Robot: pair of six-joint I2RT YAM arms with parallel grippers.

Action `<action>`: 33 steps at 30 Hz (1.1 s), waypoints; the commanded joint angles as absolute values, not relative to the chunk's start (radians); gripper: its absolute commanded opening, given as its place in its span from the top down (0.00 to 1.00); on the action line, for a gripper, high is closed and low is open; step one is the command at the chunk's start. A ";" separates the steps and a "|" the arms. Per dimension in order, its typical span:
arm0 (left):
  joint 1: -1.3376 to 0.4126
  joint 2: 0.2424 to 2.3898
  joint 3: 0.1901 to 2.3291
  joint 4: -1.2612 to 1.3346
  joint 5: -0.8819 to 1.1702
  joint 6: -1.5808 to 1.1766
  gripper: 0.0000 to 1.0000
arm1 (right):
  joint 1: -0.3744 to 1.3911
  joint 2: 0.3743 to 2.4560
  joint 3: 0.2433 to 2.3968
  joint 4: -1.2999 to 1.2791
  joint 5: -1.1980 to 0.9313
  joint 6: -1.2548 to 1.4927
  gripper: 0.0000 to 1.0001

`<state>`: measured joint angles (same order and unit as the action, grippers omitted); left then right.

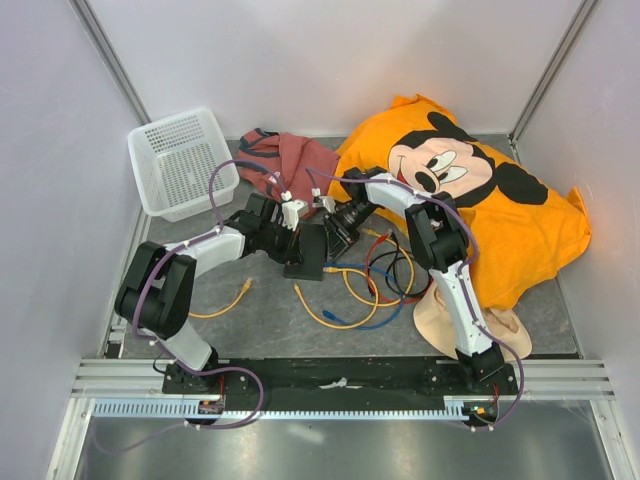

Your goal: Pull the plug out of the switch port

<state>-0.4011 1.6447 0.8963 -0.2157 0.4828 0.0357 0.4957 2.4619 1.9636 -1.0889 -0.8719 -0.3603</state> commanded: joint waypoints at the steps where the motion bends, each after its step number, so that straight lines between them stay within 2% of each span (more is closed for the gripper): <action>1: -0.403 1.672 0.890 -0.271 0.442 0.094 0.89 | 0.474 2.537 1.908 -1.103 -0.788 -0.417 0.64; 17: -0.403 1.671 0.891 -0.278 0.439 0.104 0.88 | 0.500 2.571 1.928 -1.103 -0.894 -0.368 0.55; 33: -0.405 1.634 0.884 -0.319 0.419 0.129 0.89 | 0.502 2.546 1.964 -0.966 -0.868 -0.247 0.54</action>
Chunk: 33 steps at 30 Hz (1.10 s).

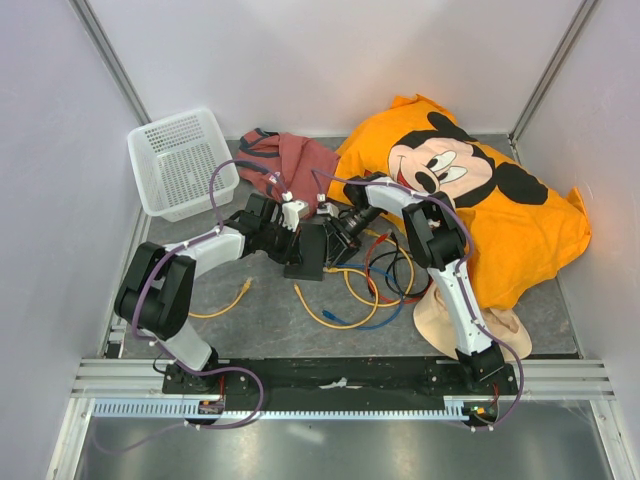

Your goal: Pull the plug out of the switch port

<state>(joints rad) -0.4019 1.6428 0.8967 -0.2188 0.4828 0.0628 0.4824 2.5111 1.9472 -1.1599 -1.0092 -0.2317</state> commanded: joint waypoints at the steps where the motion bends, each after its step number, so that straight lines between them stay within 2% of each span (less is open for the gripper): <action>1: -0.403 1.629 0.881 -0.325 0.423 0.132 0.89 | 0.502 2.546 1.959 -0.960 -0.871 -0.236 0.54; 5: -0.403 1.634 0.885 -0.331 0.419 0.138 0.89 | 0.503 2.568 1.956 -0.946 -0.893 -0.210 0.54; 20: -0.403 1.677 0.904 -0.336 0.429 0.140 0.89 | 0.526 2.537 1.904 -0.856 -0.767 -0.042 0.60; 24: -0.405 1.680 0.904 -0.337 0.426 0.143 0.89 | 0.541 2.530 1.881 -0.850 -0.690 -0.018 0.69; 32: -0.405 1.687 0.910 -0.345 0.428 0.147 0.89 | 0.546 2.507 1.878 -0.859 -0.604 -0.003 0.78; 33: -0.406 1.690 0.911 -0.345 0.426 0.147 0.89 | 0.548 2.503 1.875 -0.861 -0.574 -0.005 0.85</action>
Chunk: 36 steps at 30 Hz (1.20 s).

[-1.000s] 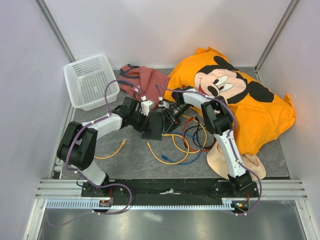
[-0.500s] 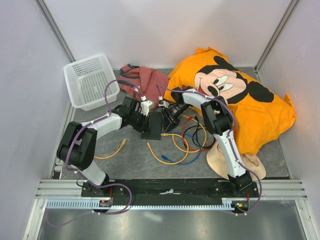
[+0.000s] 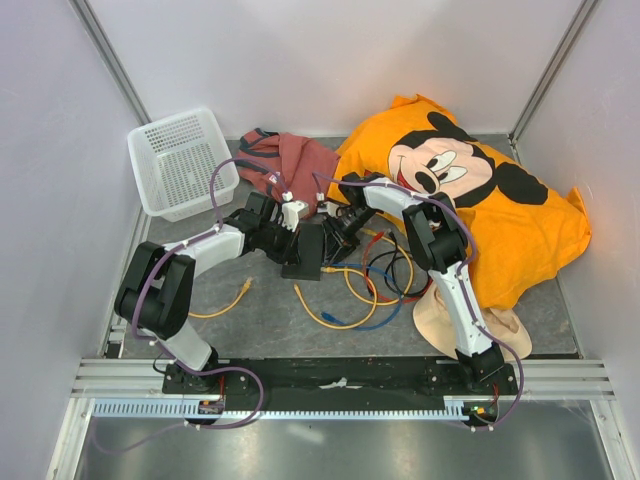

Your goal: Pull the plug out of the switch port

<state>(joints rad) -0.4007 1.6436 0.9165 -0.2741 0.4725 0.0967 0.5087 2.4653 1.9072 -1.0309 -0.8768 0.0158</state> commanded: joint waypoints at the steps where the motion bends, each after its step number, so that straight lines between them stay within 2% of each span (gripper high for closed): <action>1: -0.407 1.690 0.911 -0.345 0.428 0.147 0.89 | 0.548 2.499 1.871 -0.864 -0.563 -0.009 0.88; 3: -0.405 1.692 0.911 -0.347 0.431 0.147 0.89 | 0.546 2.503 1.870 -0.887 -0.537 -0.037 0.95; 6: -0.406 1.692 0.911 -0.345 0.434 0.147 0.89 | 0.526 2.493 1.850 -0.922 -0.509 -0.073 0.98; 13: -0.407 1.687 0.904 -0.336 0.428 0.150 0.89 | 0.416 2.496 1.827 -1.003 -0.439 -0.207 0.98; 16: -0.408 1.689 0.900 -0.333 0.423 0.152 0.89 | 0.397 2.490 1.809 -1.017 -0.414 -0.244 0.95; 18: -0.408 1.687 0.899 -0.330 0.425 0.150 0.89 | 0.394 2.496 1.831 -1.040 -0.486 -0.261 0.78; 20: -0.410 1.684 0.899 -0.330 0.426 0.149 0.89 | 0.396 2.497 1.854 -1.052 -0.558 -0.264 0.73; 21: -0.410 1.683 0.899 -0.330 0.423 0.149 0.89 | 0.394 2.494 1.883 -1.049 -0.577 -0.253 0.73; 23: -0.411 1.677 0.897 -0.331 0.423 0.149 0.89 | 0.396 2.481 1.922 -1.052 -0.587 -0.261 0.83; 25: -0.411 1.669 0.896 -0.333 0.423 0.152 0.89 | 0.391 2.444 1.991 -1.074 -0.565 -0.288 0.87; 31: -0.411 1.674 0.897 -0.322 0.436 0.144 0.89 | 0.356 2.255 2.105 -1.114 -0.546 -0.442 0.87; 36: -0.413 1.684 0.925 -0.314 0.445 0.132 0.89 | 0.353 2.189 2.053 -1.089 -0.353 -0.411 0.88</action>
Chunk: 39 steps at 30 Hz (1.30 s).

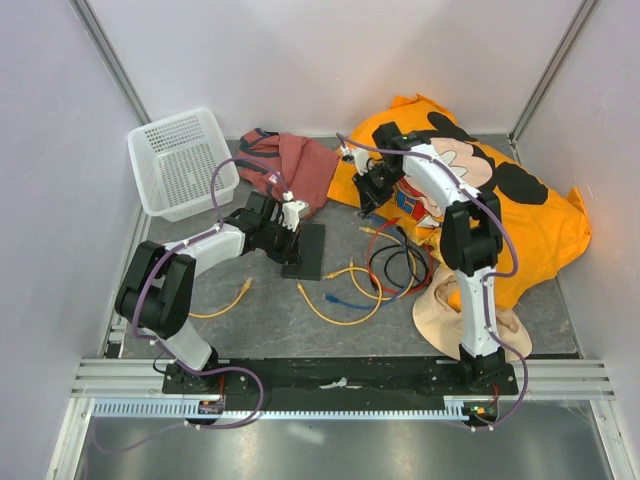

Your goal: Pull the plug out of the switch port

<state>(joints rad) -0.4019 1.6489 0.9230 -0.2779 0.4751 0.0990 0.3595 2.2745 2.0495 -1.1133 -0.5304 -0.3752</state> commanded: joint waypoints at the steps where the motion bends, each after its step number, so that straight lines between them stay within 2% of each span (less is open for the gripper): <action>1: -0.411 1.681 0.928 -0.314 0.446 0.130 0.88 | 0.351 2.178 2.027 -1.060 -0.242 -0.404 0.88; 3: -0.411 1.680 0.931 -0.313 0.448 0.129 0.88 | 0.353 2.128 1.912 -1.005 -0.117 -0.390 0.89; 5: -0.411 1.667 0.927 -0.305 0.449 0.127 0.89 | 0.350 2.071 1.802 -0.947 -0.023 -0.409 0.84; 8: -0.411 1.652 0.907 -0.287 0.454 0.124 0.88 | 0.351 2.013 1.729 -0.919 -0.066 -0.396 0.75; 9: -0.411 1.649 0.902 -0.276 0.451 0.124 0.88 | 0.353 2.011 1.730 -0.925 -0.090 -0.388 0.71; 10: -0.413 1.649 0.897 -0.270 0.453 0.124 0.88 | 0.353 2.008 1.735 -0.948 -0.118 -0.384 0.60; 13: -0.413 1.647 0.897 -0.264 0.448 0.123 0.88 | 0.353 1.994 1.762 -0.954 -0.227 -0.357 0.43; 15: -0.411 1.646 0.908 -0.265 0.448 0.123 0.88 | 0.356 1.973 1.779 -0.953 -0.320 -0.354 0.38; 16: -0.411 1.643 0.911 -0.268 0.446 0.123 0.87 | 0.363 1.968 1.784 -0.943 -0.339 -0.351 0.30; 22: -0.410 1.597 0.923 -0.279 0.431 0.126 0.87 | 0.446 1.930 1.720 -0.924 -0.484 -0.367 0.28; 27: -0.397 1.551 0.933 -0.311 0.410 0.120 0.87 | 0.554 1.962 1.592 -0.868 -0.416 -0.388 0.30; 33: -0.351 1.488 0.943 -0.353 0.373 0.130 0.87 | 0.584 1.999 1.531 -0.874 -0.388 -0.414 0.50; 39: -0.263 1.477 0.925 -0.339 0.357 0.132 0.88 | 0.571 1.987 1.399 -0.888 -0.192 -0.407 0.53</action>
